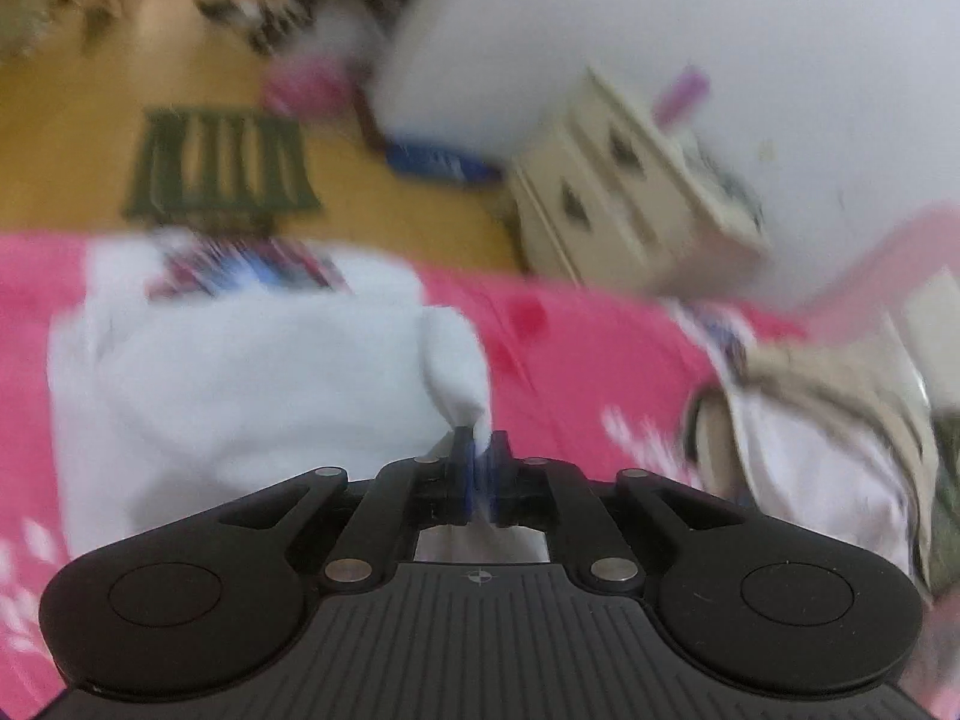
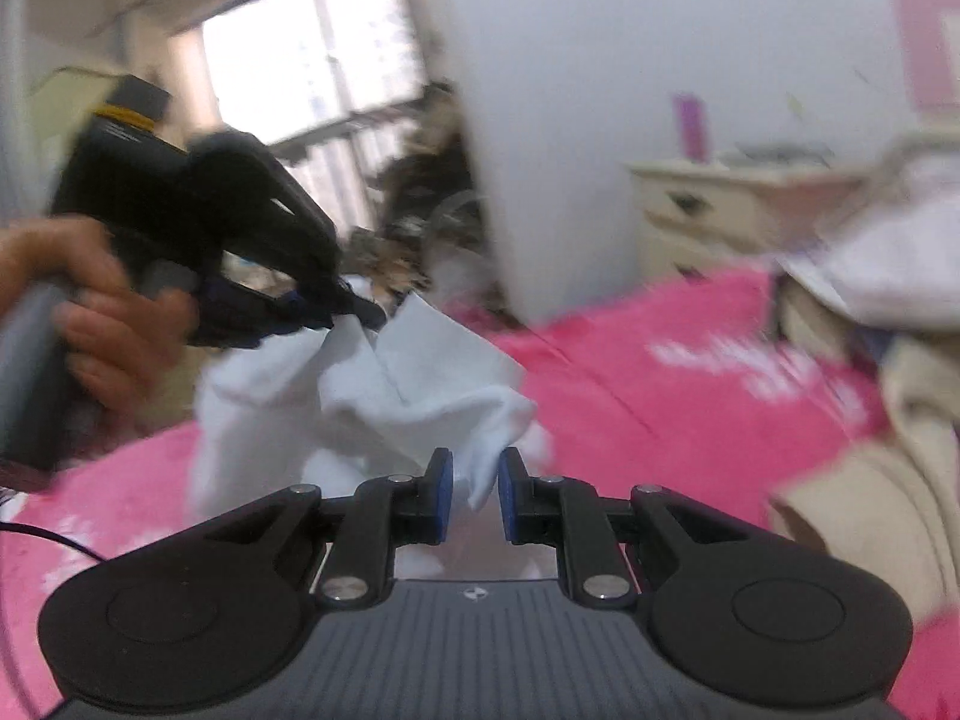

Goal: Fold clothes

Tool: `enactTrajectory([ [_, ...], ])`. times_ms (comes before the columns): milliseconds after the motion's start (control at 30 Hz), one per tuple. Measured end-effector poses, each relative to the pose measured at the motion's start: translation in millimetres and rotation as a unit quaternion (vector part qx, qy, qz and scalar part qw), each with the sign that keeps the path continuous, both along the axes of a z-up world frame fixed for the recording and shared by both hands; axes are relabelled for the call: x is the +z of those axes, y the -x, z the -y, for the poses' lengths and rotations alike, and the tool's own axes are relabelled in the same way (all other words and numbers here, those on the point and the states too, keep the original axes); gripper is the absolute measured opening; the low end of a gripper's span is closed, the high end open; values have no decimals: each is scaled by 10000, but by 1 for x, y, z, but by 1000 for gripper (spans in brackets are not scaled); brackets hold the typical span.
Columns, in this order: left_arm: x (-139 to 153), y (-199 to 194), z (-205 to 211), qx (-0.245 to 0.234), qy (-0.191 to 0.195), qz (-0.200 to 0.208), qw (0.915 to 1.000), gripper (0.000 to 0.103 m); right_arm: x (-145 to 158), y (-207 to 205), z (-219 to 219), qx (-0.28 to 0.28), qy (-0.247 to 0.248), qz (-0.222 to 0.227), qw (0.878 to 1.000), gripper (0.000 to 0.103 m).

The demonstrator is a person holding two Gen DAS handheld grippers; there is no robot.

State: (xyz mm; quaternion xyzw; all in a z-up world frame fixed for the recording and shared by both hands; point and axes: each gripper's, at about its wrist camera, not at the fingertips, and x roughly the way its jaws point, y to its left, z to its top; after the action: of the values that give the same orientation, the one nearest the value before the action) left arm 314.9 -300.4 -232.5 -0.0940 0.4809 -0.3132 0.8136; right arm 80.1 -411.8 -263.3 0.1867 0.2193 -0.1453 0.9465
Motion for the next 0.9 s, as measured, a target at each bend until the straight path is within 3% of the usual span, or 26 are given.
enactTrajectory([
  [33, -6, 3, 8, -111, -115, -89, 9998, 17, -10, -1, 10, -122, -161, -102, 9997, 17],
  [100, -7, 11, 6, -113, -255, 11, 9996, 24, -25, 1, 27, -300, -572, -189, 9977, 17],
  [267, 28, 31, -45, -252, -161, 170, 9994, 32, -41, 17, 50, -324, -1595, 31, 9867, 17],
  [333, 44, 49, -64, -578, -598, 377, 9958, 39, -45, 20, 58, -257, -2013, 127, 9791, 18],
  [433, 43, 86, -81, -1230, -1527, 640, 9785, 43, -50, 21, 70, -234, -2561, 201, 9662, 24],
  [467, 38, 101, -84, -1450, -1823, 735, 9697, 43, -51, 20, 75, -250, -2655, 196, 9636, 27],
  [533, 20, 131, -85, -1780, -2128, 935, 9562, 44, -55, 17, 84, -286, -2831, 183, 9585, 58],
  [600, -2, 157, -78, -1953, -2222, 1164, 9481, 52, -56, 15, 91, -394, -2837, 151, 9580, 69],
  [700, -25, 173, -71, -2000, -2136, 1192, 9488, 54, -54, 5, 100, -229, -2799, 174, 9596, 78],
  [800, -36, 181, -65, -1843, -2084, 1432, 9498, 54, -51, -4, 106, -54, -2735, 167, 9617, 82],
  [900, -37, 186, -53, -1661, -2173, 1807, 9447, 54, -47, -13, 107, 128, -2617, 92, 9650, 83],
])
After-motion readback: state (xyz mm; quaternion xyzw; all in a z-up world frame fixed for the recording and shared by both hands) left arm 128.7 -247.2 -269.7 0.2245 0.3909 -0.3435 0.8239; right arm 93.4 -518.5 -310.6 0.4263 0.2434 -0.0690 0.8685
